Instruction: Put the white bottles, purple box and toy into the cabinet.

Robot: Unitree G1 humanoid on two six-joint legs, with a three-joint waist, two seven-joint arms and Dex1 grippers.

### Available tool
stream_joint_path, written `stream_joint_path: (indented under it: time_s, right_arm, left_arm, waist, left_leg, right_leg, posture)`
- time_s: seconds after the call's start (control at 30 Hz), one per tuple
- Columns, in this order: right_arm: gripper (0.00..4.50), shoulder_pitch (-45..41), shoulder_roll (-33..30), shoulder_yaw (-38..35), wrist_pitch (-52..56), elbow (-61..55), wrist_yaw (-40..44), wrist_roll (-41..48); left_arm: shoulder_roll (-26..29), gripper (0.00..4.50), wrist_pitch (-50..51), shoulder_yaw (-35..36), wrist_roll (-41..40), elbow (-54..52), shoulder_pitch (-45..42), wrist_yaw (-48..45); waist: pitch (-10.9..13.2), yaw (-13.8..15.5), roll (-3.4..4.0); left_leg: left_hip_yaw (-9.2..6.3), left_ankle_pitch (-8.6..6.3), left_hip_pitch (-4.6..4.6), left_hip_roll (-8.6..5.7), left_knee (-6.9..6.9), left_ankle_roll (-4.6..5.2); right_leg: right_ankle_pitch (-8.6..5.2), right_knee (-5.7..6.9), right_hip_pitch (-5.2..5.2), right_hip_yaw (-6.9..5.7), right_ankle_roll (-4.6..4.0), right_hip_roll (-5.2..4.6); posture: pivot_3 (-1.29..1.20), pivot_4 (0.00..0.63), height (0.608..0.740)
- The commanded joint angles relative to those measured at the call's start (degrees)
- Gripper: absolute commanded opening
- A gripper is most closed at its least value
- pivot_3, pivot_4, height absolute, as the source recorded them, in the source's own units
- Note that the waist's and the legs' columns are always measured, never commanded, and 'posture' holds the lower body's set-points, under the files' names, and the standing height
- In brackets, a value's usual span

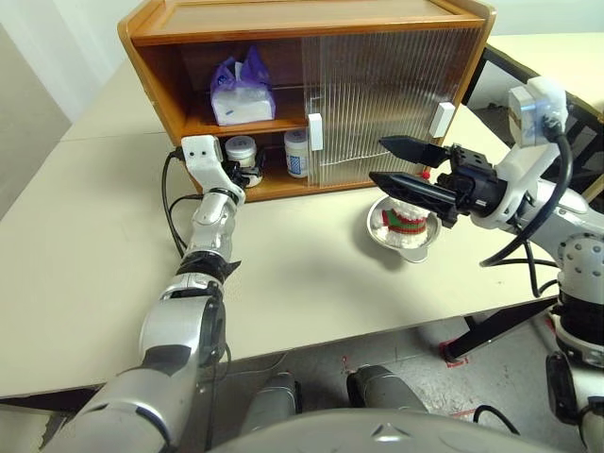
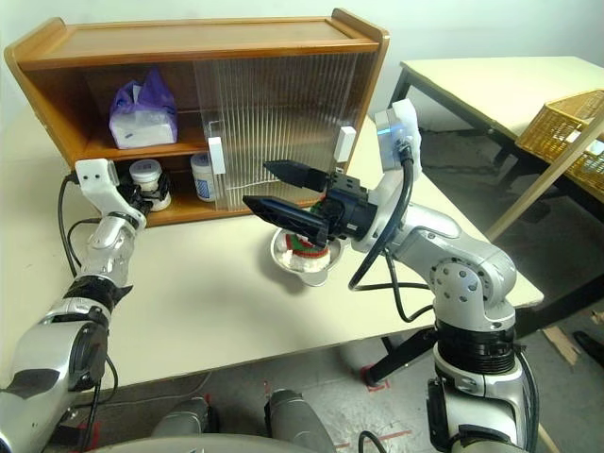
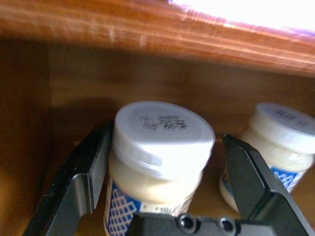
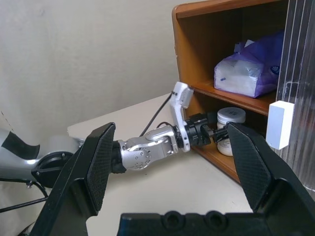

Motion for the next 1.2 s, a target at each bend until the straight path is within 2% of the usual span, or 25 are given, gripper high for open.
stream_joint_path:
  time_s: [0.03,0.17,0.43,0.67,0.77,0.9,1.1,1.13,1.2]
  right_arm:
    - [4.50,-0.71,0.11,0.50,0.40,0.56,0.55,0.43]
    - [4.50,-1.24,0.26,0.77,0.35,1.15,0.94,0.26]
    - [4.50,-1.87,0.34,1.07,0.12,2.09,1.73,-0.21]
    - [4.50,-1.93,0.36,1.15,-0.07,2.80,2.87,-0.65]
    - [4.50,-2.00,0.58,1.35,-0.19,3.02,3.27,-0.93]
    - [4.50,-2.02,0.84,1.48,-0.34,3.16,3.69,-1.31]
    - [4.50,-2.25,1.02,1.43,-0.38,3.61,4.10,-1.83]
    - [4.50,-2.23,1.04,1.42,-0.41,3.65,4.16,-1.91]
    - [4.50,-2.05,1.08,1.41,-0.46,3.51,4.13,-2.01]
  left_arm:
    - [0.32,4.48,1.06,0.46,-0.65,-4.99,2.87,-0.25]
    - [0.97,4.48,3.65,0.56,-1.48,-11.46,6.29,-0.39]
    - [2.16,4.48,13.06,0.19,-3.56,-30.85,17.27,-2.33]
    - [3.14,4.48,23.86,-2.81,-7.79,-50.07,26.39,-8.44]
    - [1.62,3.87,28.77,-6.06,-10.06,-57.65,27.88,-10.21]
    - [-0.86,2.49,32.01,-11.08,-10.08,-62.98,26.58,-10.97]
    - [-5.18,0.28,35.85,-18.09,-10.12,-66.11,23.95,-12.22]
    - [-5.98,0.02,35.76,-18.73,-9.76,-65.56,23.36,-12.05]
    - [-8.42,0.02,34.61,-20.53,-8.66,-62.90,21.31,-11.80]
  waist:
    - [0.00,0.09,0.00]
    - [0.01,0.39,-0.01]
    - [0.03,0.56,-0.01]
    - [0.03,1.26,-0.02]
    - [0.03,1.94,-0.03]
    - [0.03,2.47,-0.04]
    - [0.03,2.79,-0.04]
    - [0.03,2.80,-0.04]
    - [0.04,2.82,-0.05]
  left_leg:
    - [-0.02,0.00,0.00,0.00,0.00,0.00]
    - [-0.07,0.00,0.00,0.03,0.00,-0.01]
    - [-0.07,-0.12,0.00,0.25,-0.05,-0.22]
    - [-0.06,-0.23,-0.02,0.57,-0.19,-0.41]
    - [-0.16,-0.29,-0.04,0.61,-0.28,-0.52]
    - [-0.12,-0.35,-0.04,0.58,-0.51,-0.62]
    - [-0.06,-0.33,-0.02,0.58,-0.59,-0.58]
    - [-0.05,-0.33,-0.02,0.58,-0.59,-0.58]
    - [-0.04,-0.31,0.00,0.58,-0.59,-0.55]
  right_leg:
    - [-0.01,0.00,0.01,0.00,0.01,0.00]
    - [-0.01,0.00,0.01,0.02,0.01,-0.01]
    - [-0.09,0.01,-0.05,0.02,-0.14,-0.03]
    - [-0.19,0.05,-0.23,0.12,-0.60,-0.03]
    - [-0.21,0.06,-0.31,0.16,-0.91,-0.39]
    - [-0.07,0.06,-0.35,0.09,-1.35,-0.59]
    - [-0.20,0.06,-0.32,0.03,-1.25,-0.60]
    - [-0.22,0.06,-0.31,0.03,-1.21,-0.60]
    - [-0.28,0.06,-0.28,0.03,-1.08,-0.60]
  posture:
    - [-0.15,0.053,0.740]
    - [-0.14,0.054,0.740]
    - [-0.12,0.059,0.740]
    - [-0.12,0.059,0.740]
    - [-0.10,0.058,0.740]
    - [-0.10,0.056,0.740]
    - [-0.10,0.052,0.740]
    - [-0.11,0.052,0.740]
    - [-0.11,0.051,0.740]
